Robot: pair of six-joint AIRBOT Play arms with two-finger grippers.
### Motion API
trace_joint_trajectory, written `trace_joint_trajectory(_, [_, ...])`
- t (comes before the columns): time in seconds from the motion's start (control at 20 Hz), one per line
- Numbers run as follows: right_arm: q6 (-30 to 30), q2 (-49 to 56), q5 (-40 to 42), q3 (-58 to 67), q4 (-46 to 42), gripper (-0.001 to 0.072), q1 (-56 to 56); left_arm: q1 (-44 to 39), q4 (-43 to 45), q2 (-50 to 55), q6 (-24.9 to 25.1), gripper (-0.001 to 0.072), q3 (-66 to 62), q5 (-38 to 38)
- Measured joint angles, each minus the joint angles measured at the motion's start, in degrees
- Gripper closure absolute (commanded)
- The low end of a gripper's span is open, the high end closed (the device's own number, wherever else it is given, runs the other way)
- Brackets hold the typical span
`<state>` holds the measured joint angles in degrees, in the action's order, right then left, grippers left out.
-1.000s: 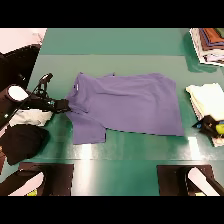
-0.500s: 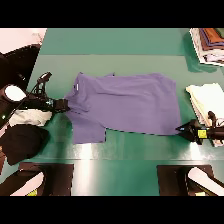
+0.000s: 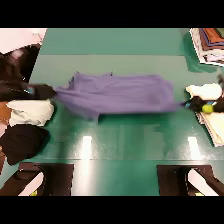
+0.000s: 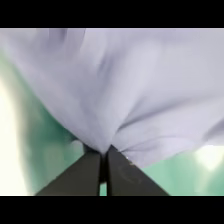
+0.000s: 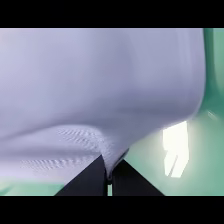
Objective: Fold the shirts.
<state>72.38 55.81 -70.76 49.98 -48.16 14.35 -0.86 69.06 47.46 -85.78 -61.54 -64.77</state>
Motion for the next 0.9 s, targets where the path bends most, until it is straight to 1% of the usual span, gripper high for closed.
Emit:
trace_joint_trajectory(0.2, [0.37, -7.58, 1.64, 18.86, -0.02, 0.0695, -1.18, 0.0, 2.38, -3.78, -0.85, 0.0683, -20.94, -2.32])
trace_joint_trajectory(0.35, [1.11, -11.17, 2.54, 32.96, -0.42, 0.0695, -1.46, 0.0, 2.97, -4.7, -1.09, 0.0684, -37.31, -1.49])
trace_joint_trajectory(0.5, [3.91, -12.52, 1.77, 45.09, -4.87, 0.0695, -1.57, 0.0, 3.21, -5.14, -1.62, 0.0684, -49.16, 0.31])
trace_joint_trajectory(0.7, [7.34, -10.34, -3.8, 58.73, -12.55, 0.0696, -1.62, 0.0, 2.62, -4.52, -2.8, 0.0684, -55.69, 1.2])
trace_joint_trajectory(0.8, [8.39, -7.61, -7.34, 63.47, -14.67, 0.0696, -1.73, -0.02, 1.92, -2.93, -3.26, 0.0684, -55.71, 0.63])
trace_joint_trajectory(0.9, [9.46, -4.44, -10.82, 65.13, -15.8, 0.0696, -1.7, -0.02, 1.44, -0.15, -3.54, 0.0683, -53.72, -1.36])
